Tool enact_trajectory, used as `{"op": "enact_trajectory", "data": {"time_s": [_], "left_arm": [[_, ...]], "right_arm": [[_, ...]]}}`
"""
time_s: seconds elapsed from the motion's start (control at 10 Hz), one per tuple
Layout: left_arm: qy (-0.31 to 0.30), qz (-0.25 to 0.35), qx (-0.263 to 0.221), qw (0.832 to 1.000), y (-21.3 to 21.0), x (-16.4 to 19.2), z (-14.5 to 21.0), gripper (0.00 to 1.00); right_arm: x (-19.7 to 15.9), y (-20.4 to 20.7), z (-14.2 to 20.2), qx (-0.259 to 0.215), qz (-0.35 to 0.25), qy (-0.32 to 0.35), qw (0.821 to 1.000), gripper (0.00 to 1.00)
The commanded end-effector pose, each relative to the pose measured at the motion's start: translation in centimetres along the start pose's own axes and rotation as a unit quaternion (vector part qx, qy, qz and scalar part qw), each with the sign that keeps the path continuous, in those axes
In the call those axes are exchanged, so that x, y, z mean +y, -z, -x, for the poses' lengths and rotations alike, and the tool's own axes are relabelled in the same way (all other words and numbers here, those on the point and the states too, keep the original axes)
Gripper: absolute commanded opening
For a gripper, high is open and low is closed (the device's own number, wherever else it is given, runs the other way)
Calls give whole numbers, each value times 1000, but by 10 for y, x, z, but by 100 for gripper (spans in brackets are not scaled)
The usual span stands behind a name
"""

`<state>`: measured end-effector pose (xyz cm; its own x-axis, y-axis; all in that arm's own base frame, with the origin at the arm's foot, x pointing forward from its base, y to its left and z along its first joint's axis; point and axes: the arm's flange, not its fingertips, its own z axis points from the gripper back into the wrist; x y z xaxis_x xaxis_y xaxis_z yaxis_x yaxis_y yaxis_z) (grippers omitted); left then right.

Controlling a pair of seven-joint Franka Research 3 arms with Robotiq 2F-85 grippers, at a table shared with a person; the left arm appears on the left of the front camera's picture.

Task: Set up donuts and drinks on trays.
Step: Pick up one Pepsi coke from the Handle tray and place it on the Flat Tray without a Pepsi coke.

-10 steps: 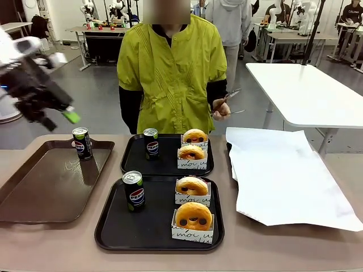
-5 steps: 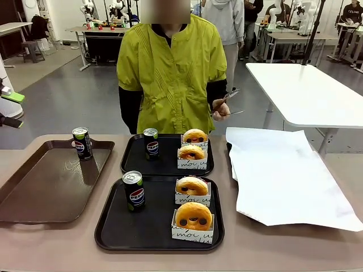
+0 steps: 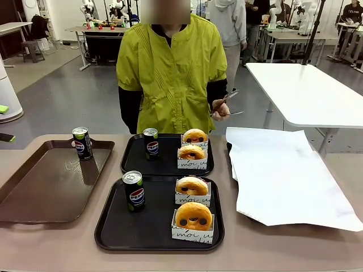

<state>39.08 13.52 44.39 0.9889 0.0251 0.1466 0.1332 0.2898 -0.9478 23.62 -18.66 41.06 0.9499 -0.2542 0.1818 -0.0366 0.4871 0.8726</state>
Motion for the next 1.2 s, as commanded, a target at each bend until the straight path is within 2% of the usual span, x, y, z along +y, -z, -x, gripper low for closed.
{"op": "enact_trajectory", "data": {"time_s": [0.0,1.1], "left_arm": [[6,6,-5,1000,-1,-5,5,100],[6,6,-5,1000,-1,-5,5,100]], "right_arm": [[-1,2,-1,-7,-12,-11,1000,100],[-1,2,-1,-7,-12,-11,1000,100]]}}
